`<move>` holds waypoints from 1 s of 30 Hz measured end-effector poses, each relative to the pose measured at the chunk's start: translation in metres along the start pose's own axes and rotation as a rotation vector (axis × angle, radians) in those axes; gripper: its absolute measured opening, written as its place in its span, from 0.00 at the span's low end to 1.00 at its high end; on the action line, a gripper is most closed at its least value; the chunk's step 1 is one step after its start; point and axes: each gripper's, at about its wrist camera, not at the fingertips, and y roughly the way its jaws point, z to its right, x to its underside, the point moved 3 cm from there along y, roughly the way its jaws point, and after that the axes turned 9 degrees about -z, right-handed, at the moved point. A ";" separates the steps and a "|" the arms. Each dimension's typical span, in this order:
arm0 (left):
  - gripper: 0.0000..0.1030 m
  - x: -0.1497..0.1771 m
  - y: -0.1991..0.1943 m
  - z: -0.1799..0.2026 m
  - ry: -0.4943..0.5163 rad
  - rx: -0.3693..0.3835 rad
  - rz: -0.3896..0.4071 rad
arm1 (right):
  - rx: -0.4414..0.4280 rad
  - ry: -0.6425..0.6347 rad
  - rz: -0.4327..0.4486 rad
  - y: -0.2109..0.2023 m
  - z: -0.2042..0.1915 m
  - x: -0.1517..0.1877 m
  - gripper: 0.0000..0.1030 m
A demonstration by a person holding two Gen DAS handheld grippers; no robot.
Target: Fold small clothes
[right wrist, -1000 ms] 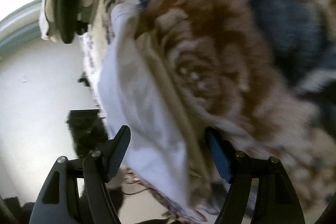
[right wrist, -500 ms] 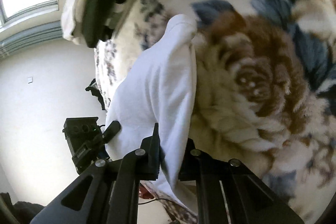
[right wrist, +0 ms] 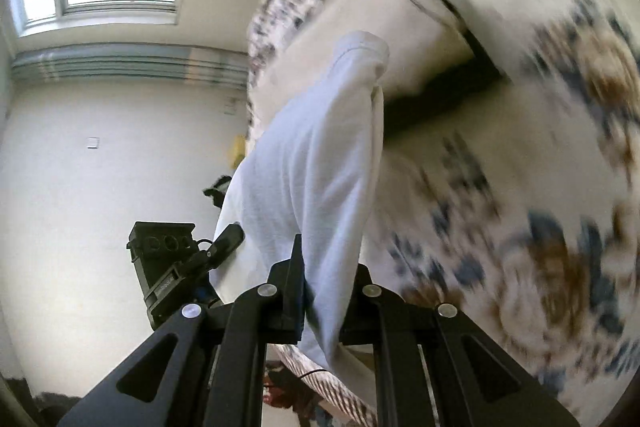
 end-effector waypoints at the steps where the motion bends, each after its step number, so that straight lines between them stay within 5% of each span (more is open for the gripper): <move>1: 0.16 -0.015 -0.001 0.001 0.003 -0.011 0.008 | 0.005 -0.012 0.004 0.004 -0.011 -0.022 0.11; 9: 0.16 -0.114 0.035 -0.041 0.011 -0.132 0.005 | 0.043 -0.022 -0.022 0.052 -0.019 -0.153 0.11; 17: 0.22 -0.125 0.066 -0.068 -0.007 -0.317 -0.059 | 0.203 -0.006 -0.070 0.091 0.013 -0.200 0.13; 20: 0.30 -0.119 0.052 -0.056 0.032 -0.438 0.008 | 0.328 -0.030 -0.058 0.088 0.009 -0.194 0.25; 22: 0.35 -0.114 0.041 -0.046 0.068 -0.521 0.078 | 0.458 -0.066 -0.025 0.082 0.003 -0.189 0.47; 23: 0.43 -0.110 0.036 -0.041 0.083 -0.564 0.113 | 0.512 -0.092 -0.002 0.078 -0.004 -0.185 0.48; 25: 0.97 -0.103 0.028 -0.034 0.098 -0.658 0.140 | 0.641 -0.118 0.031 0.069 -0.013 -0.176 0.62; 30: 1.00 -0.077 0.017 -0.021 0.108 -0.783 0.134 | 0.912 -0.178 0.105 0.048 -0.034 -0.138 1.00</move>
